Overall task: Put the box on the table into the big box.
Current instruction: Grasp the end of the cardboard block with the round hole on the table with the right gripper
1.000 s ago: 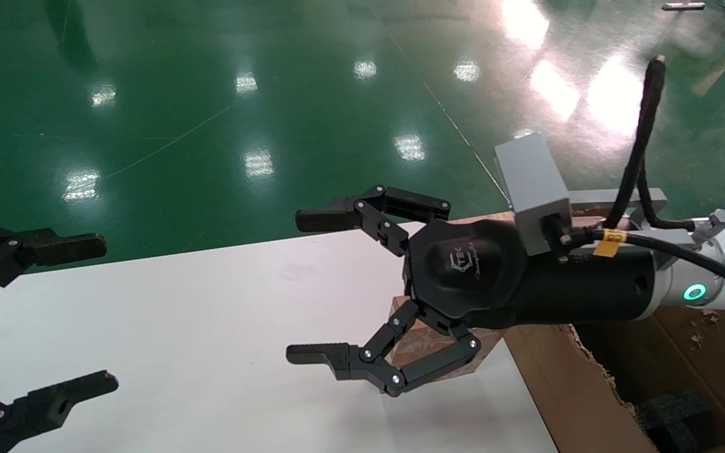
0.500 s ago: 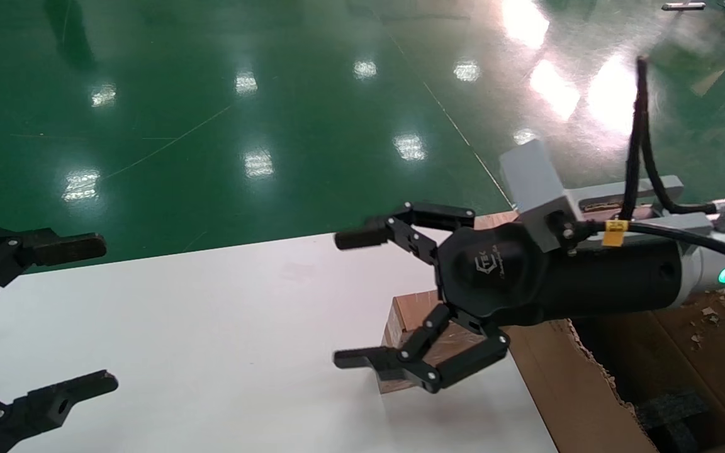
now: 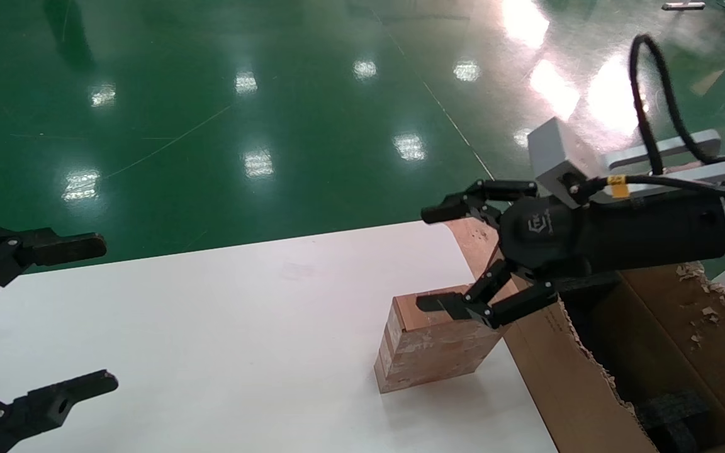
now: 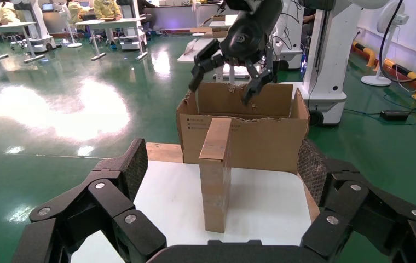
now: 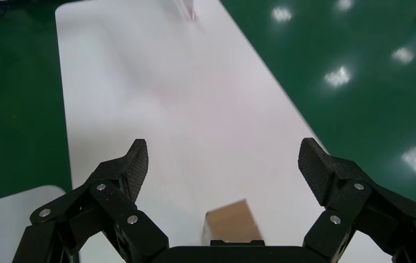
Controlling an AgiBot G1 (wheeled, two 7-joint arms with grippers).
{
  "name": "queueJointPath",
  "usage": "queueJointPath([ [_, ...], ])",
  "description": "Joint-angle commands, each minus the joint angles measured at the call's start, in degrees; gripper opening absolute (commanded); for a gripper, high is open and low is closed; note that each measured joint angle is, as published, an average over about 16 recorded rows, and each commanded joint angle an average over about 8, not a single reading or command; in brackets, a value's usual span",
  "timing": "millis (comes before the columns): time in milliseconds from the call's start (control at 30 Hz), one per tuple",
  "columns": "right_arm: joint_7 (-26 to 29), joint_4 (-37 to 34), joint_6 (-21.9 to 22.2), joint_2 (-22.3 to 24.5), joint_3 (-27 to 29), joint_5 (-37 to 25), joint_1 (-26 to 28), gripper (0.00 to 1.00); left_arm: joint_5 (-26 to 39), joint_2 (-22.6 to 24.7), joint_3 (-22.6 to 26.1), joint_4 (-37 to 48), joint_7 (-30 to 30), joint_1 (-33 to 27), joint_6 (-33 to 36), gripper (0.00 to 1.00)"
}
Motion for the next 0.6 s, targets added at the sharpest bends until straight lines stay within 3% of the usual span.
queueJointPath([
  [33,0.19,-0.78,-0.1,0.33,-2.2,-0.55,1.71,1.0,0.0,0.0,0.0,0.0,0.0,0.0,-0.01,1.0],
  [367,-0.09,0.26,0.88,0.23,-3.27,-0.82,1.75,1.0,-0.01,0.0,0.0,0.01,0.0,0.0,-0.01,1.0],
  [600,-2.55,2.6,0.47,0.15,-7.06,-2.15,4.34,1.0,-0.01,0.0,0.01,0.02,0.01,0.0,0.0,1.0],
])
